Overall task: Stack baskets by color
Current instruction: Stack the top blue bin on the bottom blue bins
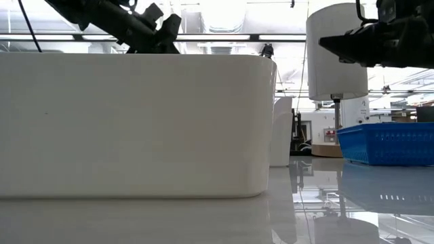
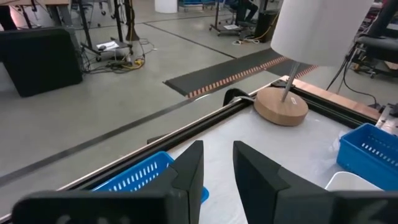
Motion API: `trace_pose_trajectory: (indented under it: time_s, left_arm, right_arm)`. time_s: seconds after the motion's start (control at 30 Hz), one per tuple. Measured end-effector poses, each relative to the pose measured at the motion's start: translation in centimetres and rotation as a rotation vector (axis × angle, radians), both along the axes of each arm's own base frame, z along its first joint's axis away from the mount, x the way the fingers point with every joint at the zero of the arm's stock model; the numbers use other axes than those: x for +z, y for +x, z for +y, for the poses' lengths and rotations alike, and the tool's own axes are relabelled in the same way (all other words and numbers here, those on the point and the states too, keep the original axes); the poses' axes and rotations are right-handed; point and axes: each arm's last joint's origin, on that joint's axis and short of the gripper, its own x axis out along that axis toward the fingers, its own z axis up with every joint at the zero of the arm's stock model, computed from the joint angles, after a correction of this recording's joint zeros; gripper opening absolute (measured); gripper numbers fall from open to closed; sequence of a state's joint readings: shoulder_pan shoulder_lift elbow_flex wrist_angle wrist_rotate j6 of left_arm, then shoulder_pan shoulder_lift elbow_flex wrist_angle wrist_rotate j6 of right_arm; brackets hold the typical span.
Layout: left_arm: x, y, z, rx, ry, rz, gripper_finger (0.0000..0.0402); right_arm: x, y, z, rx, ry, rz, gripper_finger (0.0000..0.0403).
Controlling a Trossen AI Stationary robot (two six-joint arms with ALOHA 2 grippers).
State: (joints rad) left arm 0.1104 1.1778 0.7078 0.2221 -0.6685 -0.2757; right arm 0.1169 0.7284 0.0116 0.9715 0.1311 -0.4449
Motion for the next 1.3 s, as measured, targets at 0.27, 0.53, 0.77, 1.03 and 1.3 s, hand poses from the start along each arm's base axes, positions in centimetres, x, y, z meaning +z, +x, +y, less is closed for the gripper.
trace_pose_trajectory:
  time_s: [0.27,0.53,0.77,1.03,1.3]
  left_arm:
    - [0.0,0.0,-0.1,-0.011,-0.007,-0.004,0.0070]
    - [-0.9,0.0,-0.5,-0.135,-0.047,0.090,0.0070]
    - [-2.8,-0.8,-0.7,-0.196,-0.094,0.325,0.0070]
    - [-3.9,-1.0,-0.7,-0.281,0.048,0.573,0.0070]
    - [-4.5,0.3,0.6,-0.418,0.158,0.728,0.0077]
  right_arm:
    - [0.0,0.0,0.0,0.012,0.085,-0.005,0.0009]
    - [0.1,0.1,0.0,-0.002,0.126,0.004,0.0009]
    - [1.7,2.2,0.0,-0.067,0.230,0.176,0.0009]
    - [4.5,4.6,0.3,-0.119,0.415,0.440,0.0009]
    - [5.8,5.9,1.7,-0.150,0.423,0.748,0.0009]
